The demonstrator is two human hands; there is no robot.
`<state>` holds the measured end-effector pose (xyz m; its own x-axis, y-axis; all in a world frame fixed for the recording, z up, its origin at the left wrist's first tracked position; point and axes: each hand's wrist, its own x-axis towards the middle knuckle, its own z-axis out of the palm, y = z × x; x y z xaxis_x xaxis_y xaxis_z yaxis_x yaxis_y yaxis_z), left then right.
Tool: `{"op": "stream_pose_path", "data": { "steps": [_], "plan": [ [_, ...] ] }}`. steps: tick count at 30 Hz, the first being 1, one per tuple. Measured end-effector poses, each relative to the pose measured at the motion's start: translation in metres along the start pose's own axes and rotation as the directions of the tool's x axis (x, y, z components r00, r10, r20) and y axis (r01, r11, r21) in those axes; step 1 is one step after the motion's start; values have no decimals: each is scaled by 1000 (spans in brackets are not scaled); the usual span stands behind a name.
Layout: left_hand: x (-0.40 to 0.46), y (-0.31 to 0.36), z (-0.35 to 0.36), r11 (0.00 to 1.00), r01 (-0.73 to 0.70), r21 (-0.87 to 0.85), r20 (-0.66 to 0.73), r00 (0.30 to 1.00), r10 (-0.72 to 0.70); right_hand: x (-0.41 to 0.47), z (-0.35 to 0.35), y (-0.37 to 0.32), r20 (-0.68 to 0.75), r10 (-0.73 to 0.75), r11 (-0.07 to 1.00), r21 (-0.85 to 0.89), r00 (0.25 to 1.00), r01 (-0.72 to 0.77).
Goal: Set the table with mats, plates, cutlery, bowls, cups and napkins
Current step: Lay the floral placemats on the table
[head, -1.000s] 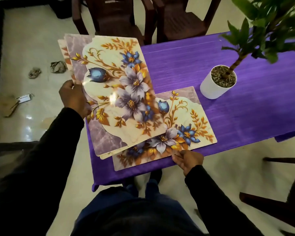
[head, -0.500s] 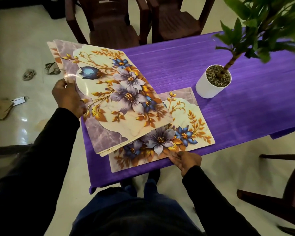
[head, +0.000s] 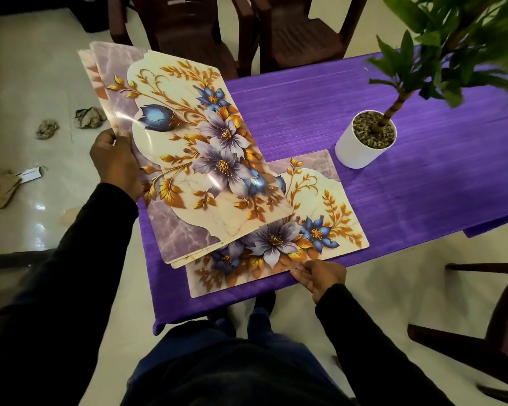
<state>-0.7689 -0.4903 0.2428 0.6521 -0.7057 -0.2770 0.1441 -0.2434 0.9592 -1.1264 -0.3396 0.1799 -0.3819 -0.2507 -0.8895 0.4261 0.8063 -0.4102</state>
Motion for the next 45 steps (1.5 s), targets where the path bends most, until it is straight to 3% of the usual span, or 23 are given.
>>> {"op": "stream_pose_path", "data": {
  "steps": [11,19,22,25,28,32,35,40,45],
  "plan": [
    [-6,5,6,1000,-12,-25,28,1000,12,5,-2,0,8,5,997,-72,1000,-4],
    [-9,7,5,1000,4,-3,62,998,-4,5,-7,4,44,50,944,-327,998,-33],
    [-11,7,5,1000,5,-28,98,995,-2,0,-6,-2,55,-45,900,-430,997,64],
    [-17,10,4,1000,-10,-23,163,987,14,-2,1,-25,97,-276,898,-329,956,293],
    [-23,10,3,999,4,-45,225,974,6,-12,12,-57,189,-397,893,-148,898,426],
    [-29,3,-1,999,21,-33,283,959,-11,-22,27,-93,400,-426,884,-5,812,467],
    [-36,-6,-3,1000,19,2,312,950,-19,-26,38,-109,476,-450,878,80,756,472],
    [-50,-23,-4,998,33,50,282,958,-46,-32,41,-118,438,-542,821,95,717,563],
    [-69,-38,-5,996,43,73,248,967,-60,-30,32,-123,456,-538,818,79,709,570]
  ]
}}
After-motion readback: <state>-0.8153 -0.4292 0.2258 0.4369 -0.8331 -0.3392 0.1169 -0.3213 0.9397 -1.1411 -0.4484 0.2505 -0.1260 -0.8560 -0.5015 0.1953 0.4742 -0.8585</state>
